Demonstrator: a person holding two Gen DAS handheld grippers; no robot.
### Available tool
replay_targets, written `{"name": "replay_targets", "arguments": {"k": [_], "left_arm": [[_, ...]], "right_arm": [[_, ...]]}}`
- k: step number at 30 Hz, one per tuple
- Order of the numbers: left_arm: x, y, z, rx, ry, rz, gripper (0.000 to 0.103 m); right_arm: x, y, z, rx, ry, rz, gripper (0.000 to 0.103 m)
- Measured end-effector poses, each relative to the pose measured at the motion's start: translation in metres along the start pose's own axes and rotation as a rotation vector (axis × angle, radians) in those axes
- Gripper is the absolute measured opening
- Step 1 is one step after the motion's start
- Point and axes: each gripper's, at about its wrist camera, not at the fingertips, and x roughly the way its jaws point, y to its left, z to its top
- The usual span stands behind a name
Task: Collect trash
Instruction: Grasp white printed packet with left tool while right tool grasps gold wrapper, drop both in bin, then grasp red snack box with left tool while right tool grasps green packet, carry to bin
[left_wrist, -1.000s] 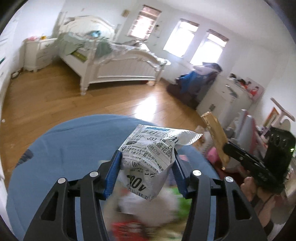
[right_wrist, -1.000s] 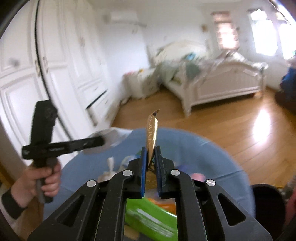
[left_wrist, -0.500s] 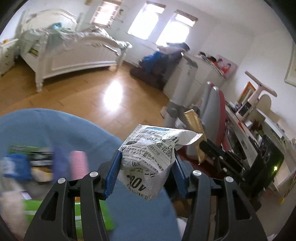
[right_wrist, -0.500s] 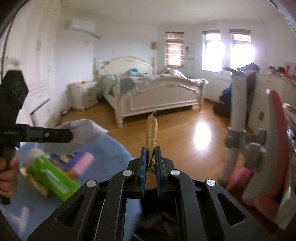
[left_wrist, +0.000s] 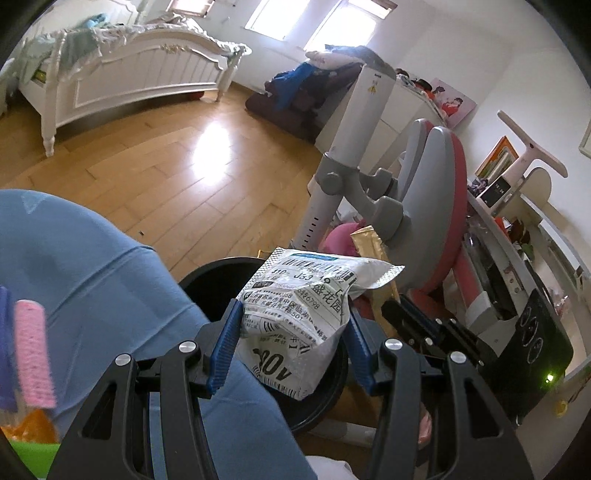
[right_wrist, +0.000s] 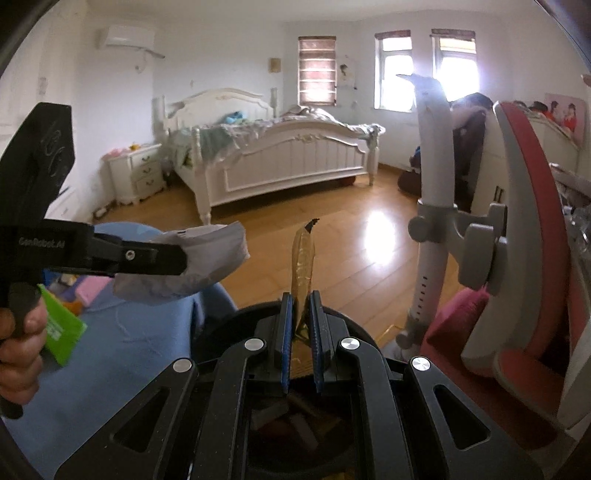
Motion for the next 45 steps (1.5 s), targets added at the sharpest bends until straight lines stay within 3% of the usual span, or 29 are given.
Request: {"name": "replay_targets", "arguments": {"k": [3, 4, 5, 7, 9, 18, 26, 31, 35, 38, 41, 45], "left_arm": [[0.011, -0.003, 0.003, 0.005, 0.014, 0.007, 0.055], [0.012, -0.003, 0.003, 0.009, 0.016, 0.013, 0.057], [0.016, -0.005, 0.004, 0.015, 0.017, 0.021, 0.059], [0.02, -0.007, 0.005, 0.018, 0.021, 0.04, 0.071], [0.019, -0.007, 0.006, 0.013, 0.011, 0.051, 0.084], [-0.031, 0.0, -0.001, 0.025, -0.038, 0.077, 0.09], [-0.125, 0.049, -0.019, -0.026, -0.118, 0.124, 0.09], [-0.194, 0.1, -0.038, -0.067, -0.164, 0.211, 0.09], [-0.243, 0.142, -0.064, -0.076, -0.186, 0.296, 0.09], [-0.258, 0.163, -0.087, -0.045, -0.155, 0.341, 0.09], [-0.262, 0.171, -0.107, 0.037, -0.089, 0.339, 0.09], [-0.257, 0.173, -0.128, 0.217, -0.021, 0.341, 0.09]], "right_arm": [[0.006, -0.004, -0.003, 0.007, 0.012, 0.0, 0.01], [0.009, -0.006, -0.004, 0.004, 0.016, -0.003, 0.018], [0.009, -0.005, -0.003, 0.003, 0.02, -0.002, 0.026], [0.012, -0.01, -0.005, 0.012, 0.03, 0.014, 0.063], [0.011, -0.01, -0.006, 0.02, 0.024, 0.025, 0.076], [0.005, 0.011, -0.002, 0.002, 0.037, 0.055, 0.075], [-0.002, 0.077, 0.027, -0.021, 0.039, 0.211, 0.075], [-0.004, 0.138, 0.047, -0.08, 0.076, 0.439, 0.075], [-0.002, 0.204, 0.055, -0.225, 0.146, 0.637, 0.082], [0.008, 0.256, 0.053, -0.353, 0.243, 0.763, 0.082], [0.026, 0.297, 0.046, -0.492, 0.35, 0.828, 0.082], [0.046, 0.324, 0.039, -0.606, 0.438, 0.824, 0.082]]}}
